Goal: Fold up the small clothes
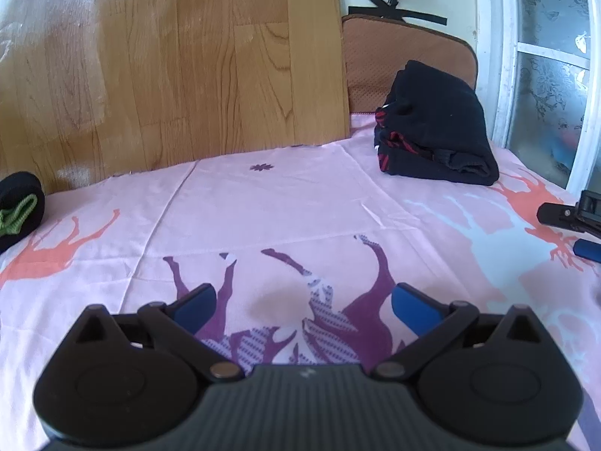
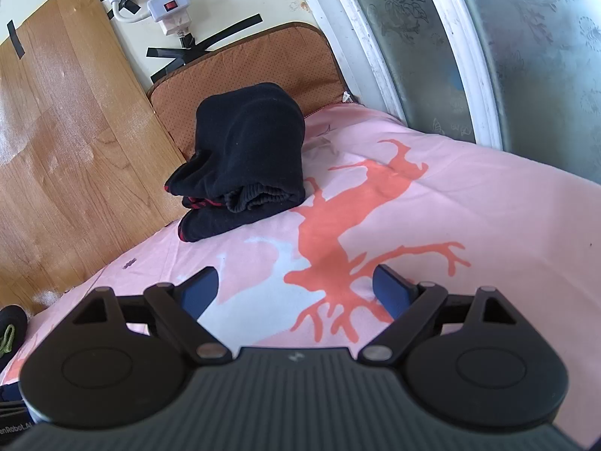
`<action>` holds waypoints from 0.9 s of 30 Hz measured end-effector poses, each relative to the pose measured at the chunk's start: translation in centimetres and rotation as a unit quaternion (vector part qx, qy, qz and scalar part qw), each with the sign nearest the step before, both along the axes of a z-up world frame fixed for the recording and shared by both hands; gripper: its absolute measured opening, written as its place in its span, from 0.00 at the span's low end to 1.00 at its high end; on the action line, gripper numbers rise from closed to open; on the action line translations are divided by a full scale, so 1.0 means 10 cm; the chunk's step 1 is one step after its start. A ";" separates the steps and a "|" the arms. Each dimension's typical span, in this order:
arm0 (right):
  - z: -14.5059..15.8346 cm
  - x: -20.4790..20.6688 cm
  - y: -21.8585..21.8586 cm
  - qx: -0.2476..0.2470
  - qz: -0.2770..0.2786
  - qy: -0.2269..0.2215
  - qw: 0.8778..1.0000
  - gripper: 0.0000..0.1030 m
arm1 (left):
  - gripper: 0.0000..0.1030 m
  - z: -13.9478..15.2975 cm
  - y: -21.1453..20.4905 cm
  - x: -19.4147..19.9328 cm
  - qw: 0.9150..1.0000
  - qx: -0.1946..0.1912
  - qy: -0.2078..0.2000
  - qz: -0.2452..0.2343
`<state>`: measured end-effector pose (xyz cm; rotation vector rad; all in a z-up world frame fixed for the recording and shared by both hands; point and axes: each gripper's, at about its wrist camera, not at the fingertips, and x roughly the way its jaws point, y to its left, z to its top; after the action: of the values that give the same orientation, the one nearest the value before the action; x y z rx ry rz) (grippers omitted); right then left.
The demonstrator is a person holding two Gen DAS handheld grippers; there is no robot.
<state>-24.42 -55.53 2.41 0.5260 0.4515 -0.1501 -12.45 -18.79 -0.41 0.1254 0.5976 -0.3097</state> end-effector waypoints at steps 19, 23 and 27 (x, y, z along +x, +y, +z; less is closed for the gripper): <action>0.00 0.00 0.01 0.000 -0.002 0.000 1.000 0.89 | 1.00 -0.02 -0.07 -0.02 0.999 0.033 0.003 -0.006; 0.00 0.00 0.01 0.000 -0.002 0.000 1.000 0.89 | 1.00 -0.02 -0.06 -0.01 0.999 0.030 0.006 -0.009; 0.00 0.00 0.01 0.000 -0.002 0.000 1.000 0.89 | 1.00 -0.01 -0.04 0.00 1.000 0.024 0.009 -0.010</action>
<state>-24.42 -55.44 2.41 0.5267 0.4509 -0.1543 -12.45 -19.21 -0.56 0.1752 0.6230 -0.3162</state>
